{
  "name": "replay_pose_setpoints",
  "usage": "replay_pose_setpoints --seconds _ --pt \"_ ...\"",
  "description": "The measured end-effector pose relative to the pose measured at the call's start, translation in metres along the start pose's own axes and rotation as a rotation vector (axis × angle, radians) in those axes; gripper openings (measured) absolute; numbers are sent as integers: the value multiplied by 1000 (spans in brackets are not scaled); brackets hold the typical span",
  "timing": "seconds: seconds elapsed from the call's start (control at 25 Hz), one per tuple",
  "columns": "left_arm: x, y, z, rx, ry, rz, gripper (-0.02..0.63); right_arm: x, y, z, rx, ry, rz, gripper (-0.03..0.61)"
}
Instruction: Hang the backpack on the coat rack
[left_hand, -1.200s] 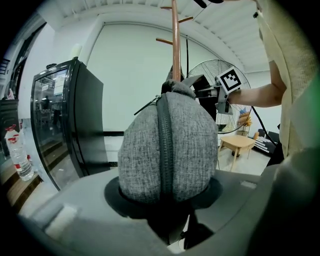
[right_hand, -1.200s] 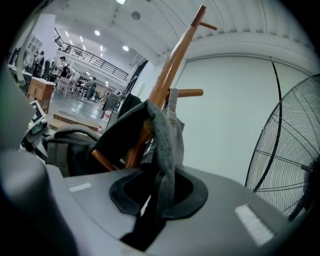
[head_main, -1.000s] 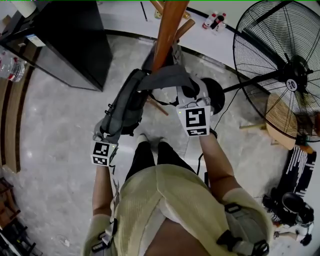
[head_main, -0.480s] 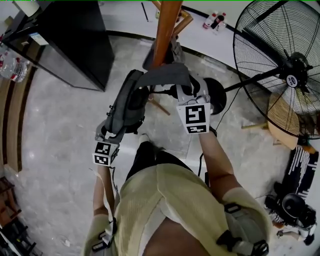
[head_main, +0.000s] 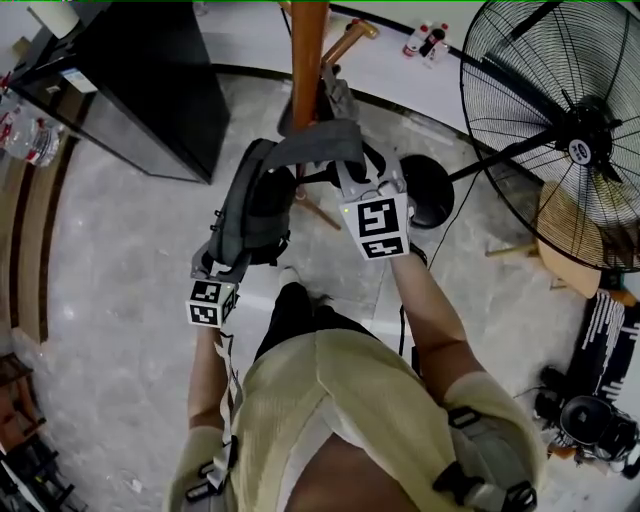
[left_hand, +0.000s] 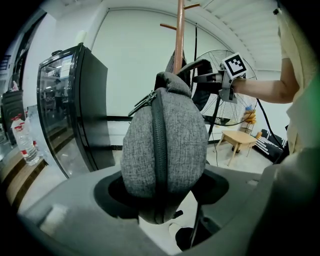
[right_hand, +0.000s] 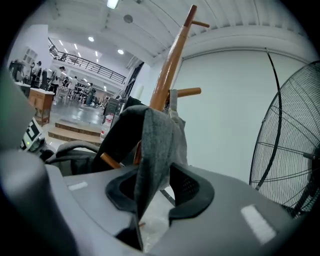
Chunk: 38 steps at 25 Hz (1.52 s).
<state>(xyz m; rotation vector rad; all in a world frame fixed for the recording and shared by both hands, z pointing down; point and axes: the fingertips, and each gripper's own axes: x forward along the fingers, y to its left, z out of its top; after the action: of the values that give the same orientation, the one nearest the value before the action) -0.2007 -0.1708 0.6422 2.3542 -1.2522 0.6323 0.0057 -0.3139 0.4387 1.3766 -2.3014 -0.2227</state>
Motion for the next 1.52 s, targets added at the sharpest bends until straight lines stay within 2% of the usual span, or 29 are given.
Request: replay_pose_setpoints --seconds 0.24,0.52,0.76,1.0,1.2,1.36,1.44,1.52 --pt "-6 5 -9 -9 18 63 303 -4 0 -2 18 1 13 121" --pt "-24 -3 -22 -28 62 83 302 -17 5 -4 22 4 27 133" --pt "-42 -5 -26 -41 27 127 302 -33 7 -4 24 -9 39 133" --pt "-61 -19 -24 -54 14 135 296 -52 6 -5 42 -25 44 133" --pt "-87 -27 1 -50 -40 164 287 -69 3 -2 78 -48 39 133" --pt "-107 -30 41 -60 -171 169 280 -83 1 3 104 -69 42 133" --pt "-118 -33 65 -63 -240 167 236 -89 1 5 116 -80 45 133" --pt "-128 -36 90 -52 -303 172 233 -95 1 8 127 -95 47 133"
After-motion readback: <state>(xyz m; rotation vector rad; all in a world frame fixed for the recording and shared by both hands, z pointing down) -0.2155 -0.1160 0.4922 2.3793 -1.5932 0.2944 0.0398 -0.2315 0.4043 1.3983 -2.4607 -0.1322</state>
